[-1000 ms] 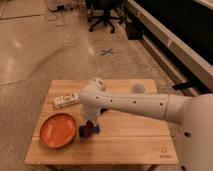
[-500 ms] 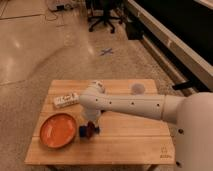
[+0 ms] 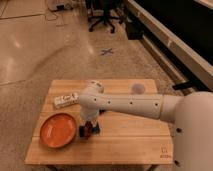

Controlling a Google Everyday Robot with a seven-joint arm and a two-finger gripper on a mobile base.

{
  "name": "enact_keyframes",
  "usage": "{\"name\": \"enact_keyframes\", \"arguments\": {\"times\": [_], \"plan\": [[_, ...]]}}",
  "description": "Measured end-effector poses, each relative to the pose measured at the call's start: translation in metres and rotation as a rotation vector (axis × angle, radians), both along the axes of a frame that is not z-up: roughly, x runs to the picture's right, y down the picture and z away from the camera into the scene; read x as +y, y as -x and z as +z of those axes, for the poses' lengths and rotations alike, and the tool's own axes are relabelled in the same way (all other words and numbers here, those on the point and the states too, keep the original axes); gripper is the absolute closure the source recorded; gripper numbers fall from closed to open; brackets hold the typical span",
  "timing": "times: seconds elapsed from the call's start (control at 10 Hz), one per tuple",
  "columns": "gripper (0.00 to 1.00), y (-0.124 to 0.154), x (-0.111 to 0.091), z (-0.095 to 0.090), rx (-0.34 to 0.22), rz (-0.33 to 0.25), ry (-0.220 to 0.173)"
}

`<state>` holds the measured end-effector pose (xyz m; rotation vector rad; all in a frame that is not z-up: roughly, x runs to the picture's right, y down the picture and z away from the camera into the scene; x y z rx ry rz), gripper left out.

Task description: Place the pepper on the white sponge

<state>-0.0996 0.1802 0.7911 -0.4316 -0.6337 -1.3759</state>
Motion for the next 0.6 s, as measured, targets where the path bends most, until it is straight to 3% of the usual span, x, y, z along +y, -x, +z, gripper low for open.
{"name": "enact_keyframes", "arguments": {"times": [0.3,0.6], "plan": [[0.20,-0.005,-0.005,0.005,0.012,0.011,-0.007],[0.20,-0.033,-0.026,-0.004,0.033,0.081,0.030]]}}
